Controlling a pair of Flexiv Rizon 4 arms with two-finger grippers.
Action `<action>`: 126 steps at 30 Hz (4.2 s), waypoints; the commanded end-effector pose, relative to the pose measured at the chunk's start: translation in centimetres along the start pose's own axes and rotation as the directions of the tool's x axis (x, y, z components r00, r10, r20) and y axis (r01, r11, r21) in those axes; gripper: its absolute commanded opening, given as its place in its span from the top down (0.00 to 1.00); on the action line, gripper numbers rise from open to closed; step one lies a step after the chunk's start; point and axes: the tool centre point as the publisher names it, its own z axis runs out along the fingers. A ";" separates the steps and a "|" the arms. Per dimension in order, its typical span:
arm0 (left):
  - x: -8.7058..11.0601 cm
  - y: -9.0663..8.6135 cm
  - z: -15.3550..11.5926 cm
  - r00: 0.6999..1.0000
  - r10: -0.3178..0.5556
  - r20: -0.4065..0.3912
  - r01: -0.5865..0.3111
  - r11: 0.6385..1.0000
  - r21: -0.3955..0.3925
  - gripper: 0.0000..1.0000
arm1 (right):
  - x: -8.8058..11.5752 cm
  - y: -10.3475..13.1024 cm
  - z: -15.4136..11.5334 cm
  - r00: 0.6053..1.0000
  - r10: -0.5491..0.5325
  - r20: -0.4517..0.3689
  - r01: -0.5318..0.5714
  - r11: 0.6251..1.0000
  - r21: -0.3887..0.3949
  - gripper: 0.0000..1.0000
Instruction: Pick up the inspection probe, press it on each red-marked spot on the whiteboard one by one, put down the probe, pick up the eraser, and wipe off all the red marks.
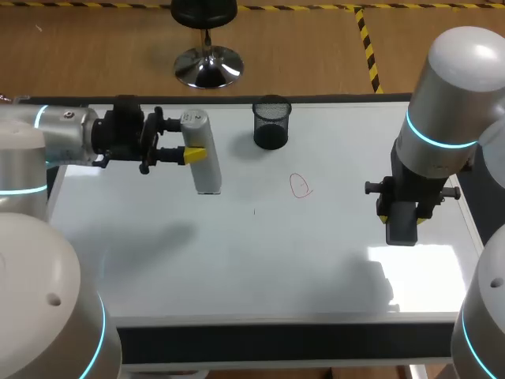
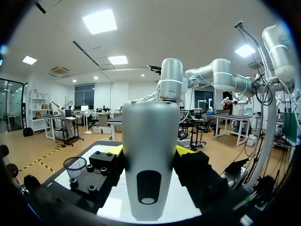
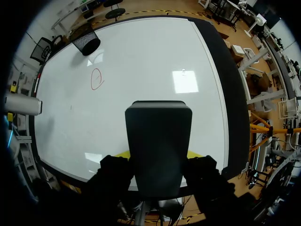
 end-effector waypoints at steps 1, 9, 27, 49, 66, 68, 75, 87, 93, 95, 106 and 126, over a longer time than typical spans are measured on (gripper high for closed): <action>-0.9 0.2 1.3 1.000 0.001 -0.010 -0.001 1.000 0.002 1.00 | -0.2 -0.1 -0.1 1.000 -0.001 -0.004 0.001 1.000 -0.002 1.00; -0.9 0.8 3.9 0.999 -0.004 -0.041 0.004 1.000 0.000 1.00 | -0.2 -0.1 -0.1 1.000 -0.001 -0.004 0.001 1.000 -0.002 1.00; -1.7 0.2 10.6 0.995 -0.025 -0.100 0.028 0.999 0.031 1.00 | -0.2 -0.1 -0.1 1.000 -0.001 -0.004 0.001 1.000 -0.002 1.00; -4.2 0.9 16.1 0.994 -0.007 -0.107 0.008 1.000 0.017 1.00 | -0.2 -0.1 -0.1 1.000 -0.001 -0.004 0.001 1.000 -0.002 1.00; -6.8 0.6 18.1 0.996 0.012 -0.086 -0.010 1.000 0.024 1.00 | -0.2 -0.1 -0.1 1.000 -0.001 -0.004 0.001 1.000 -0.002 1.00; -7.0 0.6 18.2 0.996 0.013 -0.084 -0.011 1.000 0.023 1.00 | -0.2 -0.1 -0.1 1.000 -0.001 -0.004 0.001 1.000 -0.002 1.00; -7.2 0.9 18.4 0.996 0.016 -0.082 -0.015 1.000 0.014 1.00 | -0.2 -0.1 -0.1 1.000 -0.001 -0.004 0.001 1.000 -0.002 1.00; -8.1 3.0 18.6 0.997 0.007 -0.079 -0.008 1.000 -0.015 1.00 | -0.2 -0.1 -0.1 1.000 -0.001 -0.004 0.001 1.000 -0.002 1.00; -8.5 3.6 18.8 0.997 0.015 -0.072 -0.016 1.000 -0.022 1.00 | -0.2 -0.1 -0.1 1.000 -0.001 -0.004 0.001 1.000 -0.002 1.00; -8.6 3.8 19.0 0.997 0.012 -0.072 -0.014 1.000 -0.023 1.00 | -0.2 -0.1 -0.1 1.000 -0.001 -0.004 0.001 1.000 -0.002 1.00; -8.8 5.6 20.1 0.997 -0.008 -0.074 0.005 0.999 -0.036 1.00 | -0.2 -0.1 -0.1 1.000 -0.001 -0.004 0.001 1.000 -0.002 1.00; -9.9 7.7 20.1 0.998 -0.030 -0.055 0.027 0.997 -0.067 1.00 | -0.2 -0.1 -0.1 1.000 -0.001 -0.004 0.001 1.000 -0.002 1.00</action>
